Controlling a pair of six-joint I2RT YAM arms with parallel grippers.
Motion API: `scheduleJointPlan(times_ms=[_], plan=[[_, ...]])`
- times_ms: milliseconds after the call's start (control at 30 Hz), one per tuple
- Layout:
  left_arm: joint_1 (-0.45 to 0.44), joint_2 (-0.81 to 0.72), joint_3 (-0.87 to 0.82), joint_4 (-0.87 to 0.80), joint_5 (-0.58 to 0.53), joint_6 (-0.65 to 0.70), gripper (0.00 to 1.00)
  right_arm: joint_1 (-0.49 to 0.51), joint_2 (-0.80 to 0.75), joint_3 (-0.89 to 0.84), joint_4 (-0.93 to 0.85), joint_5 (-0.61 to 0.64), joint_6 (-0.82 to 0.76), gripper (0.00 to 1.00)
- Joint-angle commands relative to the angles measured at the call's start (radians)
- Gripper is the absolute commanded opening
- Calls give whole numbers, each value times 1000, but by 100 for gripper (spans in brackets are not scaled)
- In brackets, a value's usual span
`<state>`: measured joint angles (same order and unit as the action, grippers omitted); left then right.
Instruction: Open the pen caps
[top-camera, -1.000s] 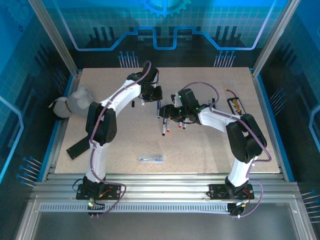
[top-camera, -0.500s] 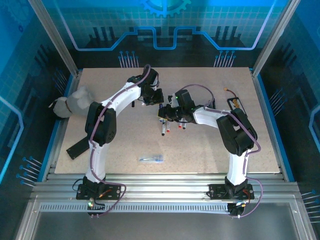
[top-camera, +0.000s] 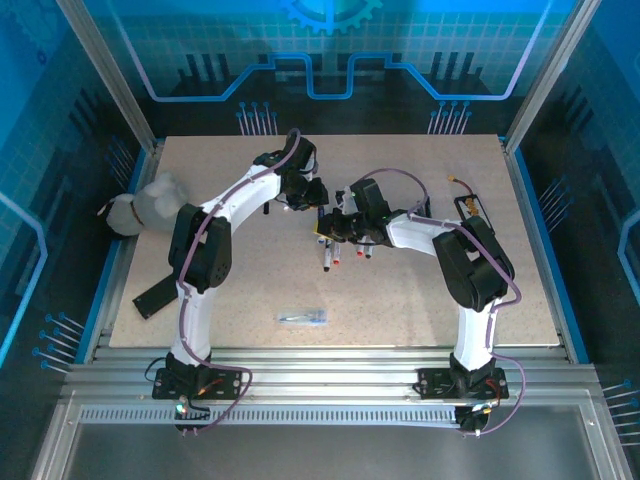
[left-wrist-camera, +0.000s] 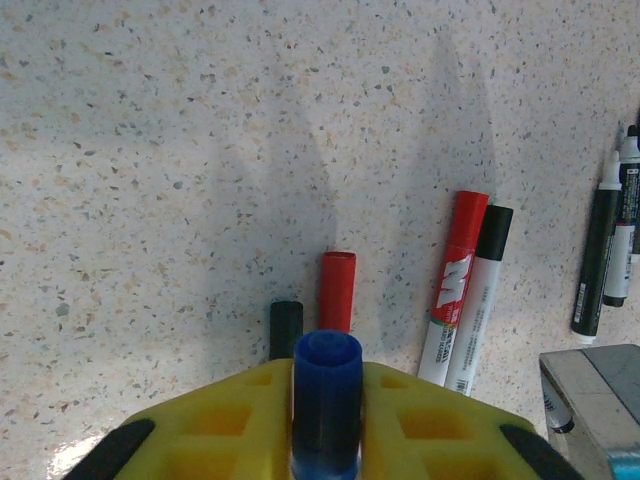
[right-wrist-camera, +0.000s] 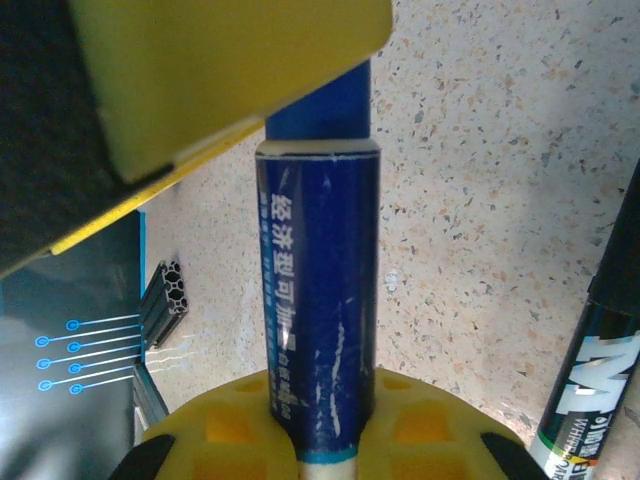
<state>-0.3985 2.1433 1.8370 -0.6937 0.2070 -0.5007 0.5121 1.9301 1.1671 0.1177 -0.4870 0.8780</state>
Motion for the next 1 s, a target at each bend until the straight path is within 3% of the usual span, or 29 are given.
scheduleJointPlan(times_ms=[0,333,467,533,633,767,967], plan=[[-5,-14,-8,-20,16,-23,25,15,-37,5,27,-15,-23,0],[-4,9,16,-26,8,-20,23,26,-44,4,28,-29,-29,0],[-3,45,64,-34,-3,-24,0,34,-61,-6,19,-46,-38,0],[-1,67,105,-40,-27,-20,0,47,-86,-42,22,-66,-30,0],[21,126,225,-66,-167,4,0,115,-161,-151,-15,-117,-17,0],[82,262,509,-188,-161,1,0,273,-315,-357,-46,-111,18,0],[73,259,533,-201,-159,2,0,230,-442,-409,-98,-54,29,0]])
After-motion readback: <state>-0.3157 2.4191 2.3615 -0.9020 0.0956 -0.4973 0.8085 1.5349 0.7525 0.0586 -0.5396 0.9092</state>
